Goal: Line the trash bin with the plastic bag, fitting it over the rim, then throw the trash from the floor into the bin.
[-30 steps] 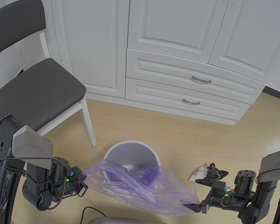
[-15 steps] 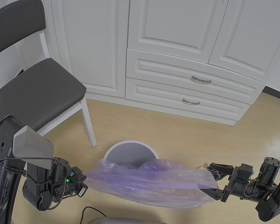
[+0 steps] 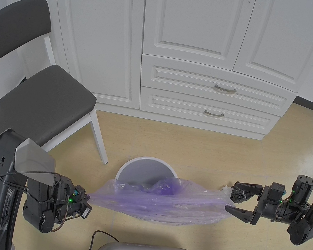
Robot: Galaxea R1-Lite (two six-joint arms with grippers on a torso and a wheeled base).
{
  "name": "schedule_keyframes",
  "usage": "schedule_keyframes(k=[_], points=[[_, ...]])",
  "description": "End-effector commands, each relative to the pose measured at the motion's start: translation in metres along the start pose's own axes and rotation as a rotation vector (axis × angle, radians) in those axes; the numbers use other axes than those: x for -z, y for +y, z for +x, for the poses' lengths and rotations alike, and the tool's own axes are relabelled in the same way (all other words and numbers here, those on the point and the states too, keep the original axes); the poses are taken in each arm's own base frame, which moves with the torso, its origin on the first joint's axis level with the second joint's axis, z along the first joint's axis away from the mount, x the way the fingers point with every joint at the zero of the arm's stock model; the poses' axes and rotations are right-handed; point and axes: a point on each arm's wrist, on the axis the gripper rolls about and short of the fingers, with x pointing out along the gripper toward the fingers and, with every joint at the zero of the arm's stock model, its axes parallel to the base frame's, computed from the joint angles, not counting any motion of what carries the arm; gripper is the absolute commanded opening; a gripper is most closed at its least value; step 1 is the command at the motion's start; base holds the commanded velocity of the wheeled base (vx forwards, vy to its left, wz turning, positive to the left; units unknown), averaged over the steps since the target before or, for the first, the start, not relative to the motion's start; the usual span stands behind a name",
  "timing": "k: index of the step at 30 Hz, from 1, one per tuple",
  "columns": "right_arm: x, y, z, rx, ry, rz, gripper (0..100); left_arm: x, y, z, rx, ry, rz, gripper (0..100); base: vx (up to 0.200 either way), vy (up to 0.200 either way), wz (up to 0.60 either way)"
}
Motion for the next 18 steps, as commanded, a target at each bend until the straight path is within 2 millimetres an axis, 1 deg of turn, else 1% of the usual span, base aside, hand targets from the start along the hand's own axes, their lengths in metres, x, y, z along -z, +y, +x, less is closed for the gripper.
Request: schedule_keyframes(k=[1, 7, 11, 14, 15, 18], points=[[-0.007, -0.004, -0.008, 0.002, -0.035, -0.028, 100, 0.005, 0.002, 0.002, -0.004, 0.016, 0.001, 0, 0.0, 0.0, 0.0], [-0.012, 0.0, -0.006, -0.008, -0.043, -0.043, 100, 0.0, 0.001, 0.001, -0.001, -0.004, 0.002, 0, 0.0, 0.0, 0.0], [-0.012, 0.01, 0.002, -0.032, -0.034, -0.044, 100, -0.009, -0.003, -0.003, 0.009, -0.035, 0.006, 0, 0.0, 0.0, 0.0], [-0.012, 0.018, 0.012, 0.004, -0.012, -0.047, 100, -0.017, -0.008, -0.006, 0.018, -0.057, 0.017, 0, 0.0, 0.0, 0.0], [-0.01, 0.025, 0.021, 0.049, 0.013, -0.049, 100, -0.023, -0.012, -0.008, 0.027, -0.08, 0.025, 0, 0.0, 0.0, 0.0], [-0.003, 0.036, 0.04, 0.132, 0.07, -0.052, 100, -0.033, -0.021, -0.012, 0.052, -0.11, -0.004, 0, 0.0, 0.0, 0.0]])
